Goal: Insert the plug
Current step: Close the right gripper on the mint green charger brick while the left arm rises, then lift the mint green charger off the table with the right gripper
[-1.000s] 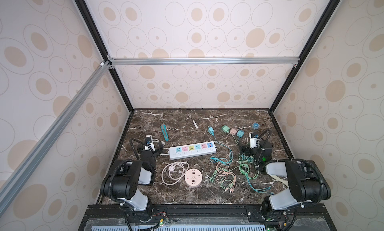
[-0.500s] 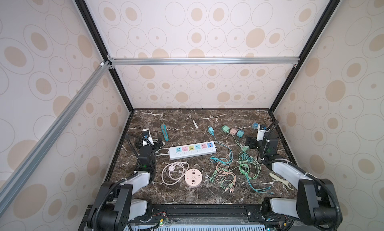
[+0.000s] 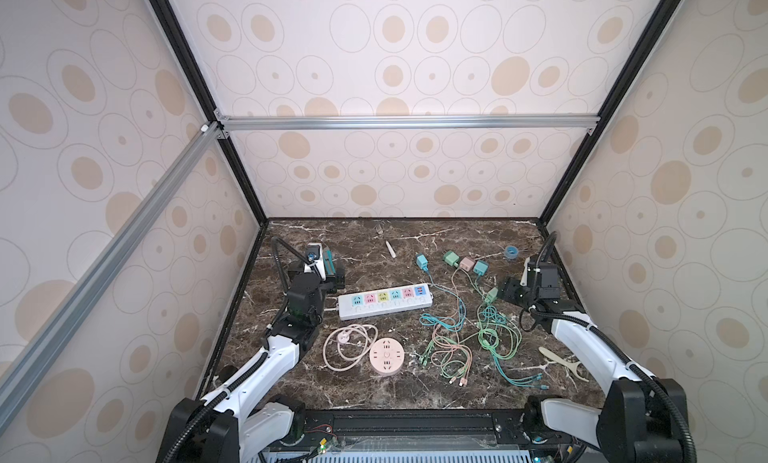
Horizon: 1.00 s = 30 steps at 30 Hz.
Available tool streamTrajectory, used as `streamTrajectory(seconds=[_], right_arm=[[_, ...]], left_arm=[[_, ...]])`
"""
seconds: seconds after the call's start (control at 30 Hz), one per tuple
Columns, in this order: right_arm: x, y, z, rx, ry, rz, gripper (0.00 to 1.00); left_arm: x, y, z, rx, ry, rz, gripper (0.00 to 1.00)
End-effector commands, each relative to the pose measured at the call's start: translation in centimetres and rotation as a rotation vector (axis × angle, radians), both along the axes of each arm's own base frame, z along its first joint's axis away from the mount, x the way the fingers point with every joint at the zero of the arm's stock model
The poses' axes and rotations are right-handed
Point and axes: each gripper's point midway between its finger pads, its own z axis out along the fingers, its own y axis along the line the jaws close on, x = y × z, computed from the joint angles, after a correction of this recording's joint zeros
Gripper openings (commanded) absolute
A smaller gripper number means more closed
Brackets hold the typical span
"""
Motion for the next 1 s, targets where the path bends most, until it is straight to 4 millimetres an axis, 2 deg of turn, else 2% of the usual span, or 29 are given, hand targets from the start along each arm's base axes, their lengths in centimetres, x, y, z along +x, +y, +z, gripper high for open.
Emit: streamTrajectory(seconds=[0.0,0.2,0.33,0.97], right_arm=[[-1.2,0.8,-1.4,0.075,0.084,-0.023,0.75],[-0.9,1.1,-2.5,0.115,0.114,-0.058,0.74],[-0.4,1.4,-3.6,0.150,0.123,-0.081,0.72],[4.2,2.9,-6.2,0.174,0.145,-0.080,0.60]], left_arm=[[-0.5,-1.6,0.4,-0.012,0.062,-0.064,0.99],[-1.5,-4.4,1.2,-0.042,0.071,-0.187,0.99],[-2.1,-5.5,1.6,-0.063,0.068,-0.240,0.99],[-3.2,-5.7,0.1,-0.063,0.097,-0.270,0.99]])
